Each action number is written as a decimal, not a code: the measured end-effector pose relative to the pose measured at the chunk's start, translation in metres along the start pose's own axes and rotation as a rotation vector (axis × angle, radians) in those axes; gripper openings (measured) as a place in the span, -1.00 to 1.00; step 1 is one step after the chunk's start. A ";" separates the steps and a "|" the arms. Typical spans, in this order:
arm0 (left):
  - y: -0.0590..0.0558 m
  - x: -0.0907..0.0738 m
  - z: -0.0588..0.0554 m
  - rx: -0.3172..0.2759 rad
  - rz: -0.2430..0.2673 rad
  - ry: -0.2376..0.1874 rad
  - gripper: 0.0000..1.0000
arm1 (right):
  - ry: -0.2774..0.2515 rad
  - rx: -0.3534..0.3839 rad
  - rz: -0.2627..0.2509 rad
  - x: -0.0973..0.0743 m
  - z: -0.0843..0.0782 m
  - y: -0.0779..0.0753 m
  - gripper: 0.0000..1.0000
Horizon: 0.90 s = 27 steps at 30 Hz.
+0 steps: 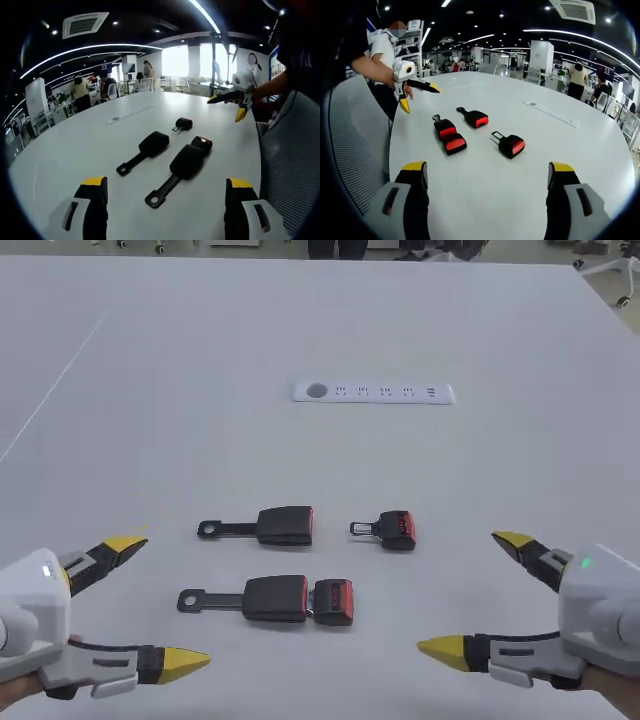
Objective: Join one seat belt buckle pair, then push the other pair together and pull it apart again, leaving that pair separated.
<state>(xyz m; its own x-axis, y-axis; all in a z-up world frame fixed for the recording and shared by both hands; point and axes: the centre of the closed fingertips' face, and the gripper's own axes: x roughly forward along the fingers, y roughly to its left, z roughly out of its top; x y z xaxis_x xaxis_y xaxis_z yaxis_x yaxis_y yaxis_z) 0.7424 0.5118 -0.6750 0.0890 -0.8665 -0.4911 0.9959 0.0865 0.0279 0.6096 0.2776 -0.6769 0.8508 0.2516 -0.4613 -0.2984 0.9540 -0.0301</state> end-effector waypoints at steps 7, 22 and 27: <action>-0.003 -0.002 0.002 -0.060 0.016 -0.041 0.99 | 0.005 0.016 0.004 -0.002 -0.010 0.010 0.99; 0.007 -0.006 0.007 -0.061 0.052 -0.064 0.99 | 0.007 -0.005 0.019 -0.003 -0.011 0.019 0.99; 0.007 -0.006 0.010 -0.060 0.057 -0.077 0.99 | 0.010 -0.015 0.023 -0.004 -0.011 0.020 0.99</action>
<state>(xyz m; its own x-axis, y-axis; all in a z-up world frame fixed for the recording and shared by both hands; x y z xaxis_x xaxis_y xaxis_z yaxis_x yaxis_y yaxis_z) 0.7491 0.5127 -0.6627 0.1487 -0.8946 -0.4214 0.9865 0.1638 0.0003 0.5956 0.2943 -0.6861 0.8392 0.2722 -0.4707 -0.3247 0.9453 -0.0323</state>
